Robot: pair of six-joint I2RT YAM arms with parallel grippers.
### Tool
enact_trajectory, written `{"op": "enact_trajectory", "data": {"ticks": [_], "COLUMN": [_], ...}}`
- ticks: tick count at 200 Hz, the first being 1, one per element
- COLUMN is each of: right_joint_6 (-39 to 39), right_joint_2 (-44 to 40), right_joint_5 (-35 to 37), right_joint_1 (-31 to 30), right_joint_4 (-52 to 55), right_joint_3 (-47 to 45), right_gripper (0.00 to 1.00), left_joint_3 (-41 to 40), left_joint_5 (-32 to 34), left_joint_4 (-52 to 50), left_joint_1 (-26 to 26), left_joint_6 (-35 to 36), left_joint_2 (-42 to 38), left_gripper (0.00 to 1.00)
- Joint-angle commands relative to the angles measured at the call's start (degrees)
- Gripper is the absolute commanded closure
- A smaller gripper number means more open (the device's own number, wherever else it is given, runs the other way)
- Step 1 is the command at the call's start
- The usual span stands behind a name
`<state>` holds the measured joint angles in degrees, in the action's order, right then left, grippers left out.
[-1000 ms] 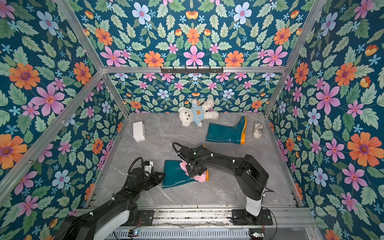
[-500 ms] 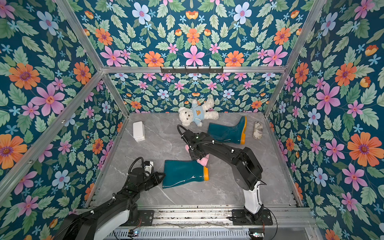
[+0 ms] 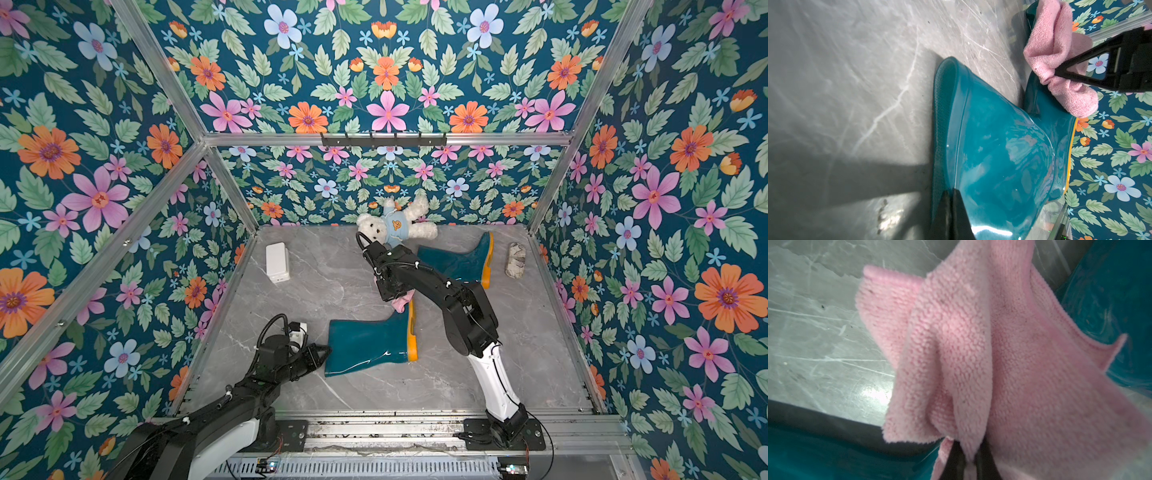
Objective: Wipe the rubber boots with a cloth
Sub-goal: Wipe the dirt off the rubber boot.
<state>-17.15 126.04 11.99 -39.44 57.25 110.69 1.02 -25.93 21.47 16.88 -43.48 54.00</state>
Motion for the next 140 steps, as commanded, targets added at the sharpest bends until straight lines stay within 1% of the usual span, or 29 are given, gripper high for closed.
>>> {"op": "enact_trajectory", "data": {"ticks": [1,56,97,112,140], "right_joint_6": [0.84,0.81,-0.29,-0.62,-1.56], "right_joint_2": [-0.57,-5.58,-11.94,-13.01,-14.95], "right_joint_5": [1.72,0.92,-2.99,-4.52,-4.73], "right_joint_1": [0.16,0.16,-0.51,-1.17,-3.64], "right_joint_4": [2.59,3.21,0.11,-0.82,-1.56], "right_joint_3": [-0.54,-2.64,-13.37,-16.65,-21.31], "right_gripper": [1.0,1.0,1.0,1.0,1.0], "left_joint_3": [0.12,0.13,0.12,0.13,0.18], "left_joint_5": [1.06,1.28,1.5,1.5,1.59], "left_joint_4": [-0.21,-0.62,-0.74,-0.66,-0.73], "left_joint_1": [-0.12,-0.1,-0.1,-0.15,-0.1], "left_joint_6": [0.06,-0.02,-0.07,-0.02,-0.13], "left_joint_2": [-0.12,-0.89,-0.92,-0.74,-0.48], "left_gripper": [1.0,1.0,1.0,1.0,1.0]}}
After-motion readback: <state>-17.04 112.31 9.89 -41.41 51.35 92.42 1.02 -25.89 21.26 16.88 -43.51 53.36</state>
